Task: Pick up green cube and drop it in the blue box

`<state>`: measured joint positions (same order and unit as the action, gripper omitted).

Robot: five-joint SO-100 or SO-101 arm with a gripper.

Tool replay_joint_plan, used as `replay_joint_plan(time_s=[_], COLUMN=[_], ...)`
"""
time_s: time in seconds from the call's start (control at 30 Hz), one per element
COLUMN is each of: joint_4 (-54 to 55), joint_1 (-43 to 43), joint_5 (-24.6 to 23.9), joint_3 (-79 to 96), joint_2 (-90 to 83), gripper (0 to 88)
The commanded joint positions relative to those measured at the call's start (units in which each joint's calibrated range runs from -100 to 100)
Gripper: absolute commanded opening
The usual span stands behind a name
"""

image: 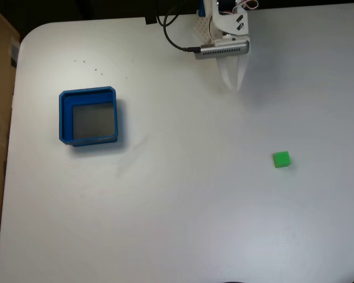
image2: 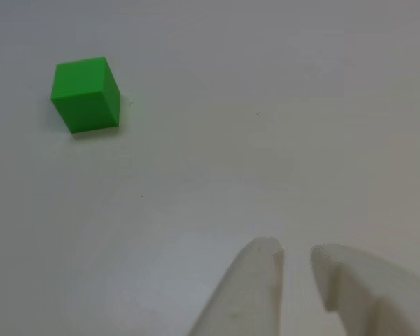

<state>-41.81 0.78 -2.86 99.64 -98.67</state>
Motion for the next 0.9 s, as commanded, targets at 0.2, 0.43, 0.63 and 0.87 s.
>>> replay_joint_plan(time_s=[0.2, 0.43, 0.63, 0.87], joint_4=[1.22, 1.22, 1.22, 1.22], joint_1=[-0.42, -0.28, 4.20, 8.32], joint_5=[0.10, -0.10, -0.10, -0.10], joint_3=[0.00, 0.18, 0.00, -0.27], joint_2=[-0.41, -0.41, -0.41, -0.25], gripper=[0.7, 0.7, 0.7, 0.7])
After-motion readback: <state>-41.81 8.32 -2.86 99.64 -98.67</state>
